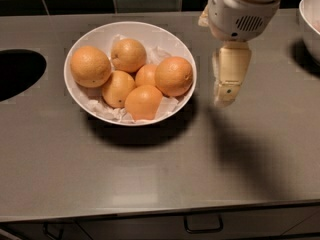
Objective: Pick orange from white bowl
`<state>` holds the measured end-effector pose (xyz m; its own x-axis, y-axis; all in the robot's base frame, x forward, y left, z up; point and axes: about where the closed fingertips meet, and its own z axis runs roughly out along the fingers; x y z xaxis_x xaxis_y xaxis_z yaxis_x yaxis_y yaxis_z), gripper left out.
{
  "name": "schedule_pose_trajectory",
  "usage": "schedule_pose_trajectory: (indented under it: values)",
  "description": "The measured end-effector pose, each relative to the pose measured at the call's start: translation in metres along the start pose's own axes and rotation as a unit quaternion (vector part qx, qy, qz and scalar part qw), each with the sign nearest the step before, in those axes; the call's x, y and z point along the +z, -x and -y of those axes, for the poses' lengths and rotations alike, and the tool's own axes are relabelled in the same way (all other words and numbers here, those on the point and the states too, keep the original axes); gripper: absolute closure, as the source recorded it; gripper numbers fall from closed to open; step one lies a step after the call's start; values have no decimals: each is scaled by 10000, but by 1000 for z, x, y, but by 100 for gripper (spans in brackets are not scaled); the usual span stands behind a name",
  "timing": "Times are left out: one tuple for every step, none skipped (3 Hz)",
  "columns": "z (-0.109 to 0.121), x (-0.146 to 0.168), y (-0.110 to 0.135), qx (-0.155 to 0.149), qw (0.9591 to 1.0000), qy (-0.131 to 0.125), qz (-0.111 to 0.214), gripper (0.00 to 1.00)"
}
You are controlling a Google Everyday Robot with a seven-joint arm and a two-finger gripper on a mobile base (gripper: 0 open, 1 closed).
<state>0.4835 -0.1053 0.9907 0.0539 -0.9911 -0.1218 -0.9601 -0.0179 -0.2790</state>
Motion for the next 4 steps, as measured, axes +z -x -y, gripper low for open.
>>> schedule_pose_trajectory:
  values:
    - [10,11,19,-228,9997,87,25,0]
    - [19,28,26,-316,9992,197,116,0]
    - [23,40,31,-471,9984,222,236,0]
    - [24,42,32,-484,9983,216,249,0]
